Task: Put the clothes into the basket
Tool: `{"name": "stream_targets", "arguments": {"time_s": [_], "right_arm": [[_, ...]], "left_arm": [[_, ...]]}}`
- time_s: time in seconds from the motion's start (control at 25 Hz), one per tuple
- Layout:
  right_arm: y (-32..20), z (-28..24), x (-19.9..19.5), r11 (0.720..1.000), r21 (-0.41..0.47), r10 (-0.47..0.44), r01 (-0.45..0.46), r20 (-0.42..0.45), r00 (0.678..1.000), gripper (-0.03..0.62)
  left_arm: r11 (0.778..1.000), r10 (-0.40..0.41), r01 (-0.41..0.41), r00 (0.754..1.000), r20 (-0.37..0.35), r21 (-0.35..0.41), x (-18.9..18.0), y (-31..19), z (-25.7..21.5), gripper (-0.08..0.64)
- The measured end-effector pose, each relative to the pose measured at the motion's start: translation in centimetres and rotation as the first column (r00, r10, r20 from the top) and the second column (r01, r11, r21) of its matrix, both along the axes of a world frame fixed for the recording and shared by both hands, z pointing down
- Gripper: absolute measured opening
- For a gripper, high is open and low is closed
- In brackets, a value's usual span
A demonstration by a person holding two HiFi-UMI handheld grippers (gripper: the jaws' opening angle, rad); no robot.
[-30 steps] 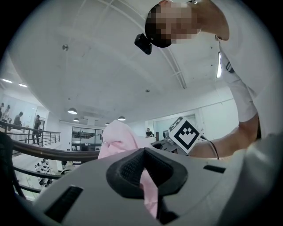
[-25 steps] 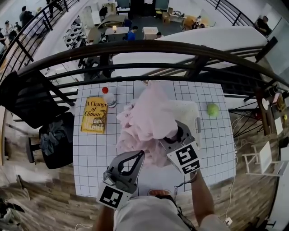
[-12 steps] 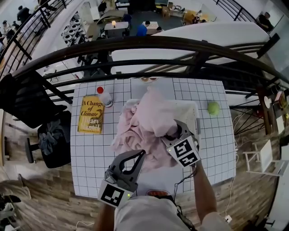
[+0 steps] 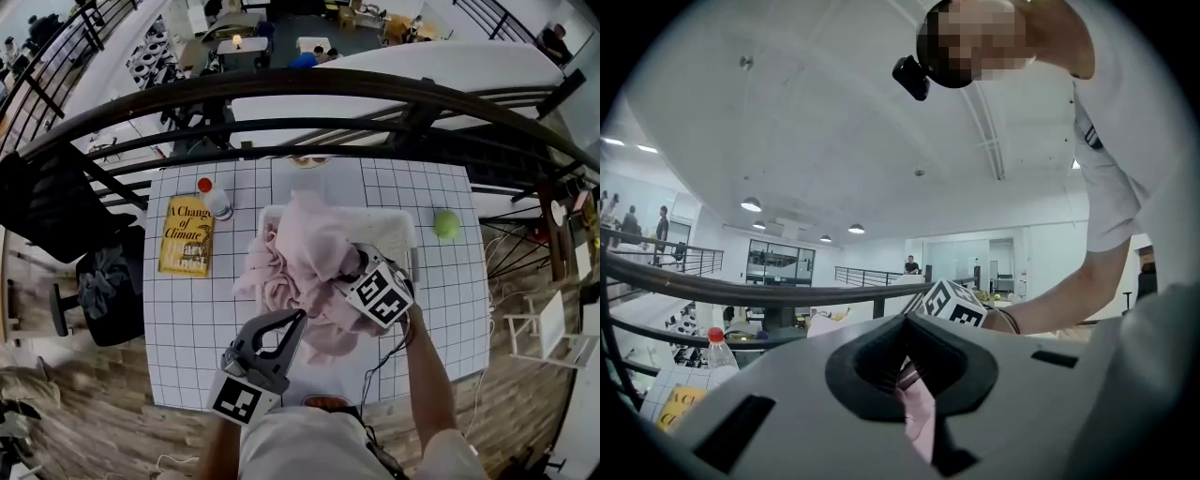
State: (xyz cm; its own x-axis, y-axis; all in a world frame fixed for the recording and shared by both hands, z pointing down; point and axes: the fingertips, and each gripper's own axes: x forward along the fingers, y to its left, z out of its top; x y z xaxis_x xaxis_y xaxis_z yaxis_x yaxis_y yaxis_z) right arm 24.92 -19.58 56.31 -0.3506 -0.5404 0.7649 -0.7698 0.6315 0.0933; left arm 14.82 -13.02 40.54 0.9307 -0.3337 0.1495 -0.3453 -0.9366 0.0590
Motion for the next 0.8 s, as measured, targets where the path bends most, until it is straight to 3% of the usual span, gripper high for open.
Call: {"name": "stream_targets", "arguments": {"time_s": [0.16, 0.28, 0.44, 0.56, 0.8], "right_arm": [[-0.1, 2.3, 0.6, 0.995, -0.056, -0.091, 0.086, -0.083, 0.992, 0.235], [0.0, 3.9, 0.8, 0.986, -0.084, -0.154, 0.145, -0.117, 0.981, 0.236], [0.5, 6.5, 1.0, 0.964, -0.114, -0.259, 0.241, -0.187, 0.948, 0.241], [1.1, 8.3, 0.6, 0.948, -0.138, -0.309, 0.287, -0.186, 0.933, 0.245], [1.1, 9.5, 0.5, 0.946, -0.141, -0.315, 0.293, -0.168, 0.934, 0.255]], "left_arm": [[0.999, -0.014, 0.014, 1.000, -0.008, -0.037, 0.2, -0.2, 0.5, 0.000], [1.000, 0.005, -0.004, 1.000, 0.019, -0.016, 0.4, -0.3, 1.1, 0.001], [0.998, -0.022, 0.022, 1.000, 0.010, -0.053, 0.9, -0.8, 1.9, 0.001], [0.998, -0.027, 0.028, 1.000, 0.015, -0.053, 1.1, -1.1, 2.3, 0.000], [0.998, -0.017, 0.020, 0.999, 0.038, -0.066, 1.5, -1.4, 3.4, 0.000]]}}
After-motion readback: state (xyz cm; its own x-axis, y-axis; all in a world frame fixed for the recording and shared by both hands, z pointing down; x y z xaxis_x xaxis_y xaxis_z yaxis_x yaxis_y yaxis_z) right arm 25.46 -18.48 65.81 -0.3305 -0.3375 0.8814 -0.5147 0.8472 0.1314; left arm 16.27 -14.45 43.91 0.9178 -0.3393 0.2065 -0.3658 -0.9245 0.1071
